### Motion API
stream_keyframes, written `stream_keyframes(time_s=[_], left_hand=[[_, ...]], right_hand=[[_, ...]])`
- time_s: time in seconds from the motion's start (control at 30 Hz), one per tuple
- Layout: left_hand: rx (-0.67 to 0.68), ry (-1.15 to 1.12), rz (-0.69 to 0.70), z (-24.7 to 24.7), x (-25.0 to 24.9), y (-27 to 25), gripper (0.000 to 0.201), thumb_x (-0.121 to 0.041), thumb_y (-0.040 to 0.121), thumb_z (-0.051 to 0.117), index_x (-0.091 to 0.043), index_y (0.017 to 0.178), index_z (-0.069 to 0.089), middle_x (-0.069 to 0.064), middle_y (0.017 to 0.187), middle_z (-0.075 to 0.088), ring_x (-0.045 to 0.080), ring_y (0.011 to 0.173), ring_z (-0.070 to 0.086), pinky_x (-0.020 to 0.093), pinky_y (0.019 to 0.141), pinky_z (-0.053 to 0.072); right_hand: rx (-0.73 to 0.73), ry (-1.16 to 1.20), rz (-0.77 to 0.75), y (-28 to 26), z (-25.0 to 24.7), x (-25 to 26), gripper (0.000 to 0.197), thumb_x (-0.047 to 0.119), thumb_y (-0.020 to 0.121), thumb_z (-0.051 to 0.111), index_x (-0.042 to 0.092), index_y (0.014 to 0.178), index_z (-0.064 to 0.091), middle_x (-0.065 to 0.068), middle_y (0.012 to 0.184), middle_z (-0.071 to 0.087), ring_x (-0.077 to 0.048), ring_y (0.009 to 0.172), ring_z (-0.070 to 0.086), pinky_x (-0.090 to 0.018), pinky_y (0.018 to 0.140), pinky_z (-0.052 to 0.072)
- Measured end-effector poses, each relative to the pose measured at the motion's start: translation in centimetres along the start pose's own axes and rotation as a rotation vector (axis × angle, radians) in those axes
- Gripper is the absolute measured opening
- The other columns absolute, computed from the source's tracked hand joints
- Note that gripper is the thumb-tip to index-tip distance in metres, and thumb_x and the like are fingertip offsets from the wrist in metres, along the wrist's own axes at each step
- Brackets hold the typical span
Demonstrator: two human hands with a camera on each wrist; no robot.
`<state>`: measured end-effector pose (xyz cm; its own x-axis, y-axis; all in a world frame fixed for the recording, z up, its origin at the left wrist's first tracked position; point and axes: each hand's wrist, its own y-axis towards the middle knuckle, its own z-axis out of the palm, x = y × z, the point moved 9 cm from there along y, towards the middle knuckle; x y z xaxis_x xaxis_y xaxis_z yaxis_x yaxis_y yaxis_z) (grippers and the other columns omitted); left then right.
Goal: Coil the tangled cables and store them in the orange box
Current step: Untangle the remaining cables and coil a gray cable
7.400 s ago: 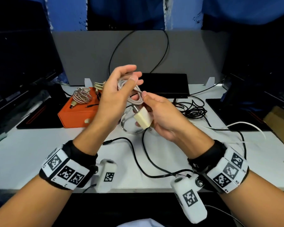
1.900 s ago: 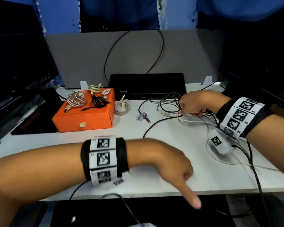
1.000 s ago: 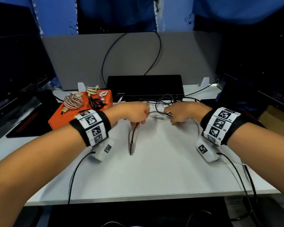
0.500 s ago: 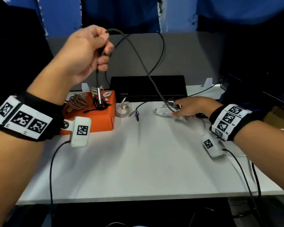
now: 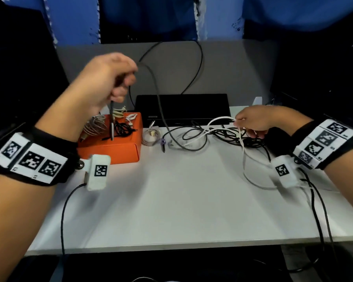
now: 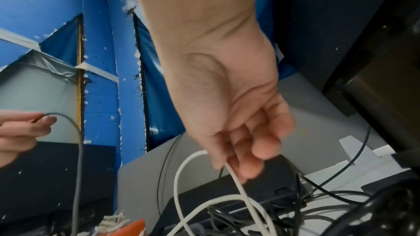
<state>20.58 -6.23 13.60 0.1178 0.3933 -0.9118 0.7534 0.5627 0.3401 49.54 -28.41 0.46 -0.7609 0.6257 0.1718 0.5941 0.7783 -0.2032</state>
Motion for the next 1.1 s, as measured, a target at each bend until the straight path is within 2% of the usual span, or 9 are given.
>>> stream_keyframes(time_s=[0.1, 0.2, 0.37, 0.5, 0.6, 0.73, 0.87, 0.93, 1.1], left_hand=[[0.251, 0.234, -0.002, 5.4, 0.5, -1.1, 0.017, -0.014, 0.104, 0.052, -0.013, 0.093, 0.065, 0.007, 0.072, 0.062, 0.018, 0.051, 0.049, 0.024, 0.042, 0.035], [0.376, 0.458, -0.035, 9.2, 1.3, -1.3, 0.021, -0.026, 0.106, 0.054, -0.014, 0.116, 0.069, 0.004, 0.103, 0.073, 0.019, 0.081, 0.069, 0.028, 0.064, 0.057], [0.397, 0.792, 0.168, 14.1, 0.6, 0.4, 0.079, -0.045, 0.098, 0.064, -0.026, 0.161, 0.022, 0.001, 0.16, 0.038, 0.018, 0.125, 0.059, 0.029, 0.108, 0.043], [0.436, 0.789, 0.219, 16.6, 1.5, 2.0, 0.025, -0.028, 0.106, 0.052, -0.012, 0.123, 0.061, 0.003, 0.113, 0.072, 0.017, 0.083, 0.075, 0.041, 0.089, 0.058], [0.336, 0.587, 0.125, 15.6, 1.7, 3.9, 0.032, -0.023, 0.11, 0.04, -0.005, 0.1, 0.065, 0.008, 0.086, 0.075, 0.026, 0.064, 0.073, 0.041, 0.072, 0.06], [0.106, 0.284, 0.082, 11.6, 0.0, 6.1, 0.031, -0.021, 0.112, 0.035, -0.01, 0.094, 0.059, 0.014, 0.083, 0.074, 0.022, 0.049, 0.068, 0.031, 0.051, 0.051], [-0.124, 0.094, 0.186, 6.2, -3.3, 6.8, 0.033, -0.024, 0.112, 0.035, -0.008, 0.098, 0.06, 0.011, 0.083, 0.076, 0.022, 0.051, 0.069, 0.032, 0.049, 0.054], [-0.223, 0.046, 0.254, 3.4, -4.6, 6.5, 0.036, -0.026, 0.112, 0.035, -0.006, 0.103, 0.063, 0.011, 0.088, 0.078, 0.023, 0.059, 0.072, 0.035, 0.058, 0.059], [-0.195, 0.029, 0.239, 1.5, -4.0, 5.5, 0.035, -0.029, 0.112, 0.037, -0.008, 0.106, 0.064, 0.008, 0.091, 0.079, 0.021, 0.063, 0.073, 0.038, 0.069, 0.062]], right_hand=[[-0.304, 0.039, -0.073, -0.4, -3.5, 1.4, 0.036, 0.025, 0.109, 0.041, 0.007, 0.083, 0.058, -0.009, 0.063, 0.071, -0.019, 0.038, 0.059, -0.03, 0.053, 0.052], [-0.625, 0.141, -0.123, -1.8, -6.9, 2.8, 0.034, 0.024, 0.108, 0.041, 0.008, 0.085, 0.061, -0.01, 0.067, 0.07, -0.02, 0.045, 0.062, -0.034, 0.064, 0.053], [-0.585, 0.188, -0.342, -4.1, -7.6, 8.1, 0.029, 0.029, 0.108, 0.047, 0.018, 0.086, 0.061, -0.001, 0.06, 0.068, -0.009, 0.042, 0.061, -0.025, 0.053, 0.05], [-0.576, 0.094, -0.392, -6.0, -7.6, 10.7, 0.024, 0.033, 0.107, 0.049, 0.021, 0.09, 0.061, 0.001, 0.062, 0.069, -0.005, 0.05, 0.063, -0.025, 0.06, 0.049], [-0.517, 0.125, -0.34, -6.5, -7.2, 10.0, 0.024, 0.046, 0.101, 0.06, 0.024, 0.11, 0.058, 0.003, 0.072, 0.071, -0.006, 0.061, 0.067, -0.035, 0.07, 0.055], [0.055, -0.085, -0.183, -5.1, -1.2, 6.9, 0.104, 0.066, 0.077, 0.079, 0.046, 0.156, 0.015, 0.007, 0.096, 0.071, -0.012, 0.077, 0.071, -0.038, 0.079, 0.058], [0.142, -0.102, -0.023, -2.4, 1.2, 1.2, 0.04, 0.053, 0.097, 0.062, 0.023, 0.123, 0.061, -0.002, 0.079, 0.075, -0.016, 0.057, 0.071, -0.04, 0.076, 0.06], [0.012, -0.018, 0.033, -1.4, 0.0, -0.9, 0.046, 0.064, 0.101, 0.043, 0.023, 0.099, 0.063, -0.003, 0.069, 0.072, -0.017, 0.05, 0.066, -0.035, 0.065, 0.057], [0.082, 0.13, 0.168, -1.3, 0.7, -3.4, 0.063, 0.074, 0.099, 0.032, 0.021, 0.103, 0.065, -0.009, 0.072, 0.073, -0.024, 0.056, 0.068, -0.034, 0.07, 0.055]])
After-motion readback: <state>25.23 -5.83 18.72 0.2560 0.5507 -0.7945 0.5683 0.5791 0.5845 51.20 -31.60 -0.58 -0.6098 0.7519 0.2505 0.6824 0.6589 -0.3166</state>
